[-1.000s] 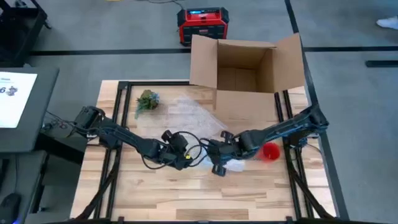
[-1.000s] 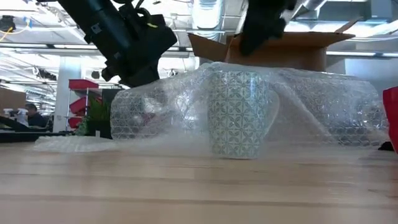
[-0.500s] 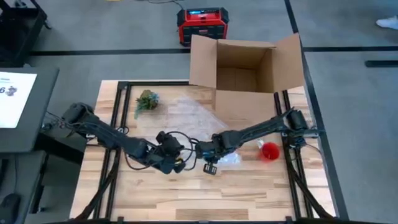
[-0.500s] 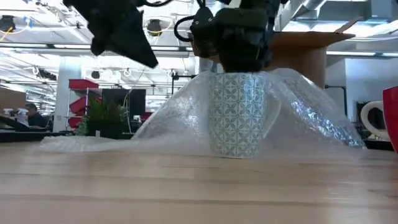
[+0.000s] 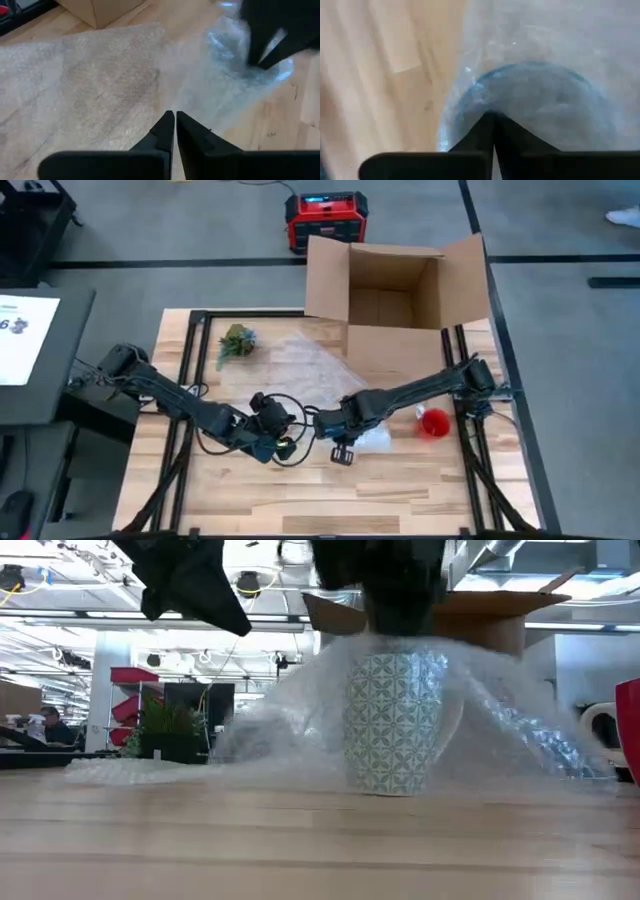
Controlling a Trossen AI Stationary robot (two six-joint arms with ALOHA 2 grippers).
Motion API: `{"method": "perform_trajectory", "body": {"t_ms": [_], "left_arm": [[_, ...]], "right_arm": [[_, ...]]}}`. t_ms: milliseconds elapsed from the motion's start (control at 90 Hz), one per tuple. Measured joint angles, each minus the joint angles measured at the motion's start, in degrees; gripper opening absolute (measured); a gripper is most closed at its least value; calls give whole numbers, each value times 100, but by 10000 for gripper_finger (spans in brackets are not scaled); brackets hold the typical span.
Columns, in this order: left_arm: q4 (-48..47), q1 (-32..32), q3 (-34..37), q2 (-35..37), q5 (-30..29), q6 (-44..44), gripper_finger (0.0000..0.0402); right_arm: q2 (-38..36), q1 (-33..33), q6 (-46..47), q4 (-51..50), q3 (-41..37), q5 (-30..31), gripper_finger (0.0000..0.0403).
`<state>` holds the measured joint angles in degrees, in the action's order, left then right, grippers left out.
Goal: Wrap mug
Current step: Wrap the blue patterned mug with the transparent bubble wrap
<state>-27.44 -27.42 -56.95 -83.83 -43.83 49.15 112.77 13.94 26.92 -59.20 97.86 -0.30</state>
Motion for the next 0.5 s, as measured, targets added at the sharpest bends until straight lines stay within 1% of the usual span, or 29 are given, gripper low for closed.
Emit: {"method": "perform_trajectory", "body": {"t_ms": [122, 244, 422, 500], "left_arm": [[0, 0, 0, 0, -2, 0, 0], [2, -2, 0, 0, -2, 0, 0], [-2, -2, 0, -2, -2, 2, 0], [-2, -2, 0, -2, -2, 14, 0]], "right_arm": [[21, 53, -28, -96, 352, 11, 0], [11, 58, -79, 133, 388, 100, 0], [11, -104, -2, 147, -115, 447, 0], [9, -217, 87, 188, -442, 485, 0]]}}
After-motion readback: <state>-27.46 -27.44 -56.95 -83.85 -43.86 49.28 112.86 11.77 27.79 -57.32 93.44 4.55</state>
